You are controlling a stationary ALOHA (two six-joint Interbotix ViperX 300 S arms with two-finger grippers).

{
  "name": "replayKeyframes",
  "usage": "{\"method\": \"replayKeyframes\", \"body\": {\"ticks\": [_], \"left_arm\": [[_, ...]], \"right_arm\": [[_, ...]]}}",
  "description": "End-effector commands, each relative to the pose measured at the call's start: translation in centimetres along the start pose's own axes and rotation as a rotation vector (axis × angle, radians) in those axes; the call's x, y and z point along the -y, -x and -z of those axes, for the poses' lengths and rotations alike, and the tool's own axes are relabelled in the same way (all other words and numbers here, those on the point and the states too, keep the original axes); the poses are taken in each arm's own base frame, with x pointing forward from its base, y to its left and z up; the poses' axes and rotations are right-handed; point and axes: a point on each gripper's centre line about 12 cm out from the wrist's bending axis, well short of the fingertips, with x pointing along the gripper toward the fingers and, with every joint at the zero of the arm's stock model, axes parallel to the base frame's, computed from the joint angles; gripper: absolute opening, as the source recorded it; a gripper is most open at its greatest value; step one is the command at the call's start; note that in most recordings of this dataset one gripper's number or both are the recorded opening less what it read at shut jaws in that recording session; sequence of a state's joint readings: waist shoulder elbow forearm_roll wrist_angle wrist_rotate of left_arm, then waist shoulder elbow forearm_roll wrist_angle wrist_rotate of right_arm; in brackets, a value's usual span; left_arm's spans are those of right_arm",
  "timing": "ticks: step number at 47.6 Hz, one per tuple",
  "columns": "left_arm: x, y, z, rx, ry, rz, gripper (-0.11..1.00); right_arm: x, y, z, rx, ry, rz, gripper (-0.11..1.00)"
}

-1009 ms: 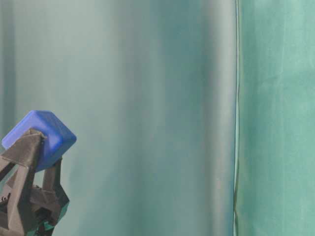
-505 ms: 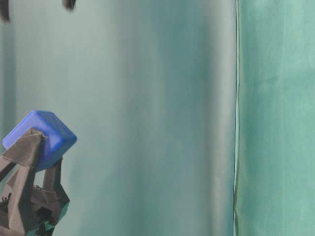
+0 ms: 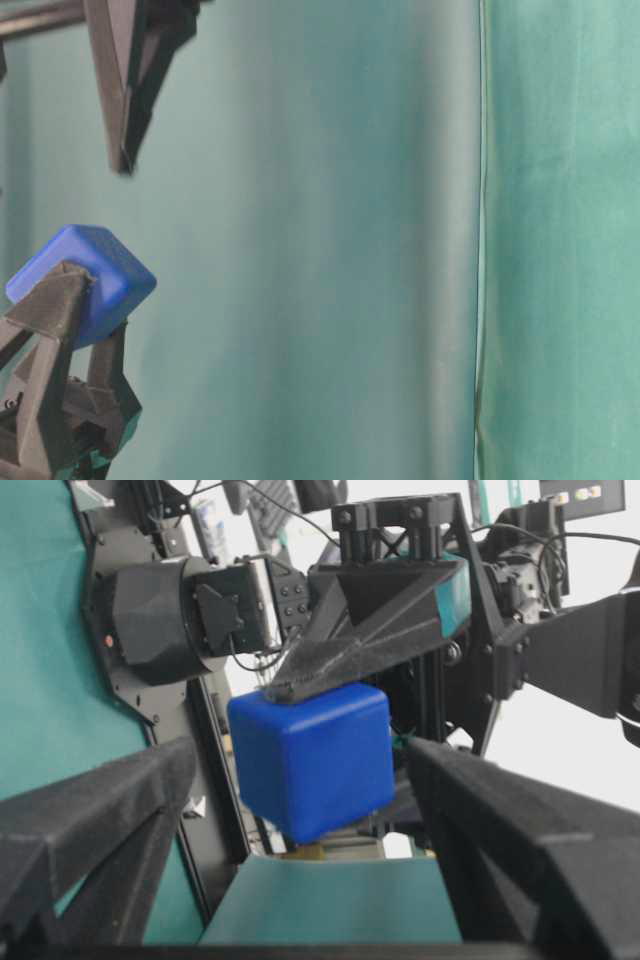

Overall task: Handover the blue block to the right arm after grasping it with the left arm, then place it in the designated position.
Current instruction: 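Move the right gripper left to the cube and close on it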

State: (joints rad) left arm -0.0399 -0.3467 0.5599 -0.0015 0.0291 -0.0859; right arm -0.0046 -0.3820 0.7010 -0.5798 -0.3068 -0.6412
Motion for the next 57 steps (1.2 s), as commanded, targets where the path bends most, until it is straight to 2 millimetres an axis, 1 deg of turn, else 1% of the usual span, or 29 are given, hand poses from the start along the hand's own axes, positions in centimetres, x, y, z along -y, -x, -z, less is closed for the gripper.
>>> {"method": "replayKeyframes", "body": {"ticks": [1, 14, 22, 29, 49, 52, 55, 57], "left_arm": [[0.0, 0.6, -1.0, 0.032, 0.000, 0.001, 0.47], [0.0, 0.6, -1.0, 0.035, 0.001, 0.000, 0.47], [0.1, 0.6, -1.0, 0.035, 0.000, 0.003, 0.47], [0.1, 0.6, -1.0, 0.034, 0.000, 0.003, 0.47], [0.0, 0.6, -1.0, 0.032, 0.000, 0.001, 0.47], [0.1, 0.6, -1.0, 0.034, 0.000, 0.003, 0.47], [0.1, 0.6, -0.9, 0.032, 0.000, 0.003, 0.47], [0.1, 0.6, -0.9, 0.032, 0.000, 0.003, 0.47]], "right_arm": [[1.5, -1.0, -0.3, 0.013, 0.003, 0.036, 0.93], [1.7, -3.6, 0.2, 0.007, 0.003, 0.024, 0.93], [1.8, -4.6, 0.3, 0.008, 0.010, 0.020, 0.93], [1.9, -5.0, 0.4, 0.006, 0.010, 0.021, 0.93], [1.9, -5.0, 0.4, 0.006, 0.009, 0.021, 0.93], [1.9, -5.0, 0.5, -0.001, 0.007, 0.017, 0.89], [1.8, -5.0, 0.6, -0.012, 0.000, 0.008, 0.79], [1.8, -5.0, 0.7, -0.020, -0.003, 0.003, 0.69]]}}
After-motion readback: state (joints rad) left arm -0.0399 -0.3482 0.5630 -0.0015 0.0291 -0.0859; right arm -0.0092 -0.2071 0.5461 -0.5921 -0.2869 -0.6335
